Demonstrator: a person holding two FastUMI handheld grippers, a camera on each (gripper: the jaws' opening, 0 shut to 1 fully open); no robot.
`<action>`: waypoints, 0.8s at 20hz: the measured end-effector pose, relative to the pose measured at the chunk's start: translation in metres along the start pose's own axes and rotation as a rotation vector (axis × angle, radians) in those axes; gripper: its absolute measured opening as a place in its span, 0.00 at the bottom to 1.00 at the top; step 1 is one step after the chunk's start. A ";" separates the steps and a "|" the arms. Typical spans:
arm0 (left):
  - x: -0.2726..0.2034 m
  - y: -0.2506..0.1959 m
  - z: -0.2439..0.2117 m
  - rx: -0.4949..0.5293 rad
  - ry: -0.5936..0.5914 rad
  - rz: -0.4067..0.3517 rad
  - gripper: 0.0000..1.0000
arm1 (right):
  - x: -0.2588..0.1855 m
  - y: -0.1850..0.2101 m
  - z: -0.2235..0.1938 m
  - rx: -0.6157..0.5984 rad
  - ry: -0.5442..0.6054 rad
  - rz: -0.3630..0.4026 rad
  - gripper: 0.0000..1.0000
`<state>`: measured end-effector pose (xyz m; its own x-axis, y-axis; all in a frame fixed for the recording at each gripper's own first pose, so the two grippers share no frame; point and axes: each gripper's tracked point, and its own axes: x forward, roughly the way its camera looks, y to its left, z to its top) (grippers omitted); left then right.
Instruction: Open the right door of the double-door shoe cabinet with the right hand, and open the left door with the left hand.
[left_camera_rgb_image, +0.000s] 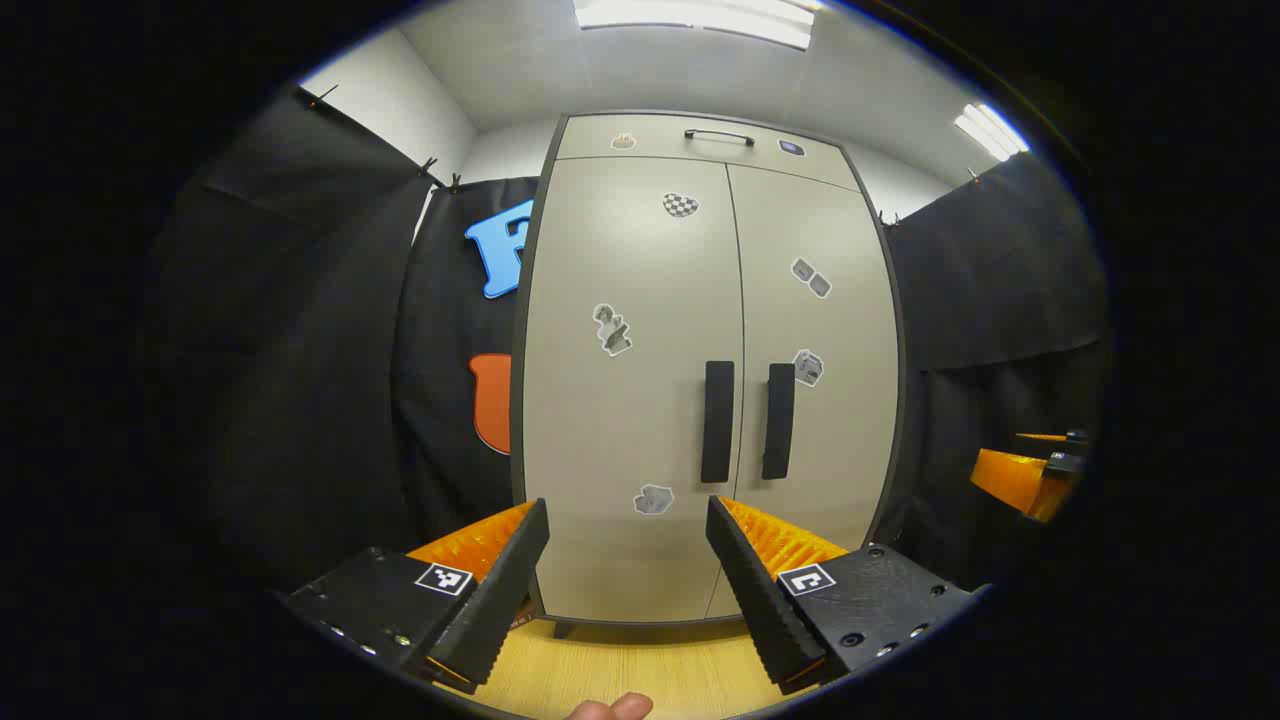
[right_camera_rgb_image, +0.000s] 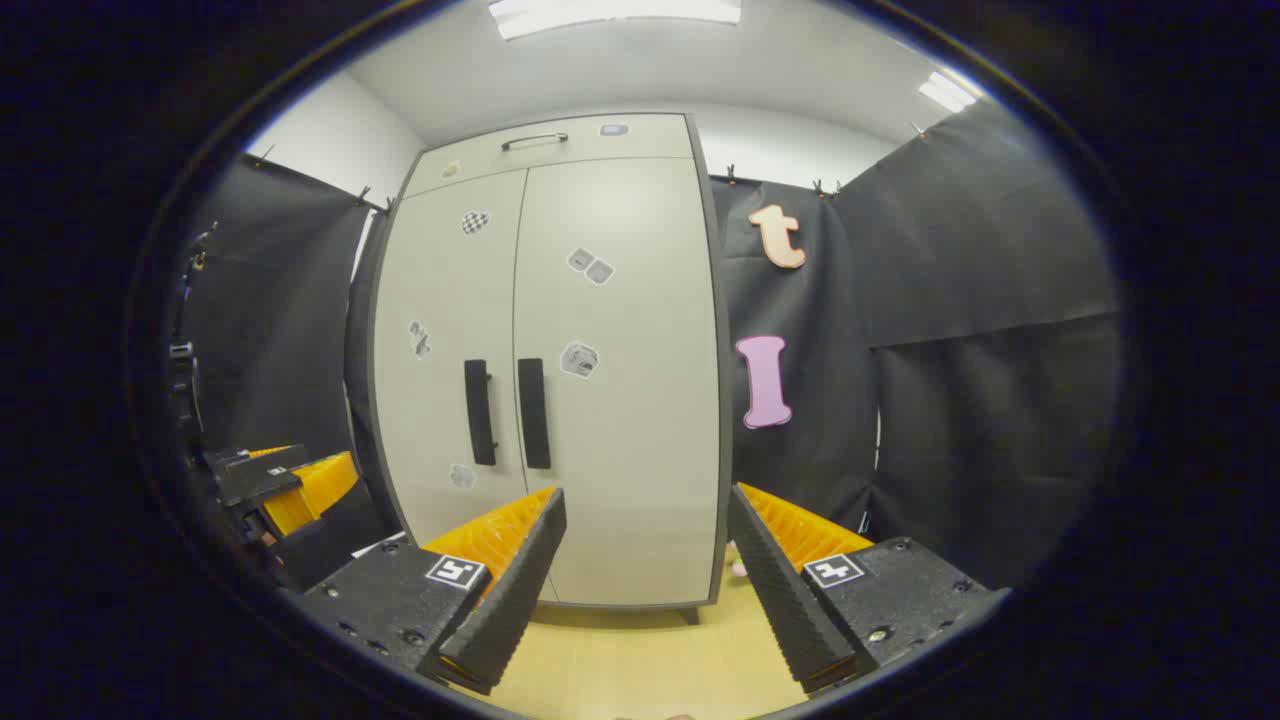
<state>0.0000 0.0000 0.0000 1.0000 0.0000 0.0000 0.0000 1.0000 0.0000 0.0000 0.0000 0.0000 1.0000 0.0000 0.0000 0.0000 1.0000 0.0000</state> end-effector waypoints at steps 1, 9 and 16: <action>0.001 -0.001 0.000 0.003 -0.002 0.000 0.95 | 0.001 0.000 -0.001 -0.004 0.002 0.002 1.00; 0.001 -0.004 0.006 0.006 -0.020 -0.005 0.95 | 0.000 -0.005 -0.004 -0.002 -0.004 -0.009 0.98; 0.000 -0.003 0.010 0.012 -0.034 -0.011 0.95 | 0.000 -0.006 -0.005 0.005 -0.009 -0.024 1.00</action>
<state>-0.0001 -0.0028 0.0102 0.9994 -0.0111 0.0335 0.0107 0.9999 0.0122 0.0004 -0.0058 -0.0047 0.9997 -0.0243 0.0091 0.0242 0.9997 0.0050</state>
